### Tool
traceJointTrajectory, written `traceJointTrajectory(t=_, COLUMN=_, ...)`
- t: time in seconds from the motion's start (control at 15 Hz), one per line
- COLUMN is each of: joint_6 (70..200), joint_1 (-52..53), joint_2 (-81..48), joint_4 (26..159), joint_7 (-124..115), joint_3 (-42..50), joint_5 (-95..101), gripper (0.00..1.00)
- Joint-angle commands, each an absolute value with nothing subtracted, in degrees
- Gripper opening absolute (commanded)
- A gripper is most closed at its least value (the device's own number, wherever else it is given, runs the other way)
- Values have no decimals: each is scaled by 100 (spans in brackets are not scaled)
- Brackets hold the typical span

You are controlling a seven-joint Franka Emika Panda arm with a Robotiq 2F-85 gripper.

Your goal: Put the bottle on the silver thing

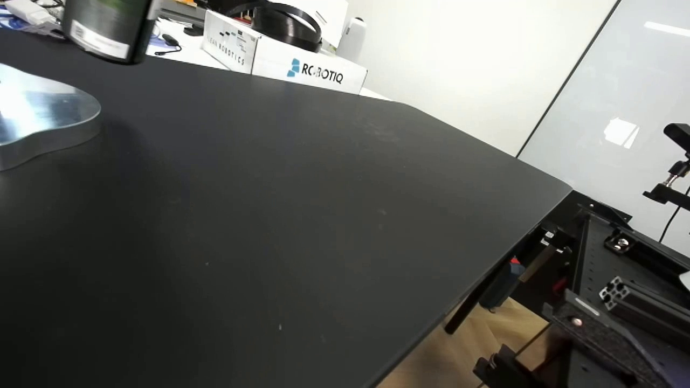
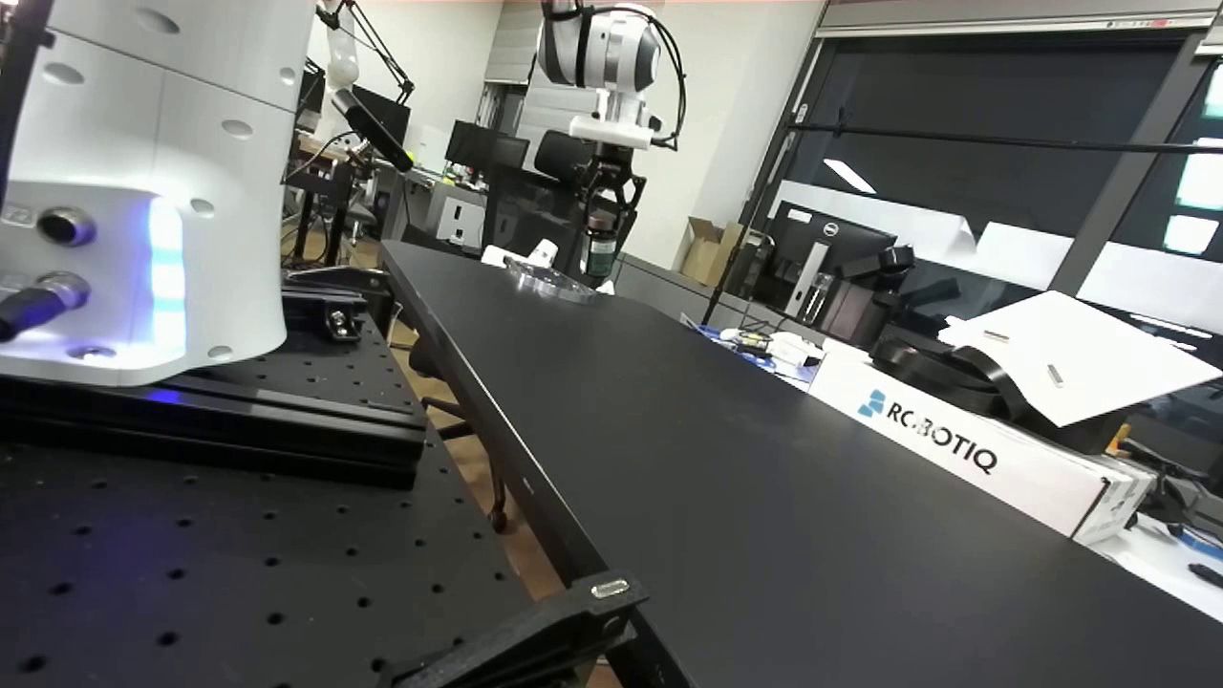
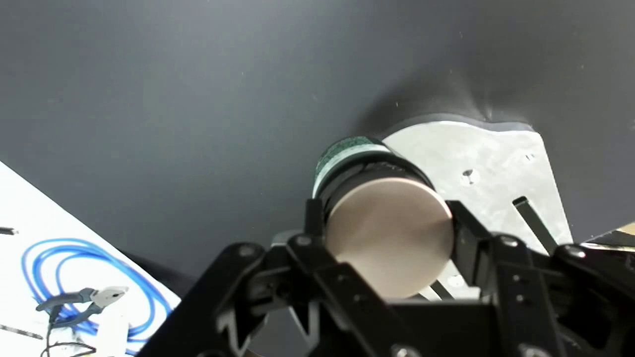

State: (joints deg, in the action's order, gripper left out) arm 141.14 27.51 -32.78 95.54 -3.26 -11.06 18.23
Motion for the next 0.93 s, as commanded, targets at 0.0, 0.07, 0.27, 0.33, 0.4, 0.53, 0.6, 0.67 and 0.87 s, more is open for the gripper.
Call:
traceJointTrajectory(t=0.0, joint_6=13583, joint_1=3163, joint_2=-4174, joint_4=8164, joint_7=-467, joint_3=-926, joint_5=1943, gripper=36)
traceJointTrajectory(t=0.07, joint_6=13402, joint_1=3235, joint_2=-4367, joint_4=7877, joint_7=-427, joint_3=-921, joint_5=1894, gripper=36)
traceJointTrajectory(t=0.27, joint_6=12866, joint_1=3361, joint_2=-4941, joint_4=7047, joint_7=-266, joint_3=-959, joint_5=1702, gripper=36)
traceJointTrajectory(t=0.33, joint_6=12728, joint_1=3373, joint_2=-5104, joint_4=6775, joint_7=-239, joint_3=-971, joint_5=1626, gripper=36)
traceJointTrajectory(t=0.4, joint_6=12628, joint_1=3371, joint_2=-5257, joint_4=6512, joint_7=-202, joint_3=-987, joint_5=1551, gripper=36)
traceJointTrajectory(t=0.53, joint_6=12406, joint_1=3337, joint_2=-5563, joint_4=5920, joint_7=-161, joint_3=-1062, joint_5=1444, gripper=36)
traceJointTrajectory(t=0.6, joint_6=12277, joint_1=3328, joint_2=-5711, joint_4=5645, joint_7=-141, joint_3=-1081, joint_5=1367, gripper=36)
traceJointTrajectory(t=0.67, joint_6=12151, joint_1=3336, joint_2=-5856, joint_4=5383, joint_7=-117, joint_3=-1075, joint_5=1316, gripper=36)
traceJointTrajectory(t=0.87, joint_6=11642, joint_1=3319, joint_2=-6234, joint_4=4718, joint_7=-49, joint_3=-1099, joint_5=1095, gripper=36)
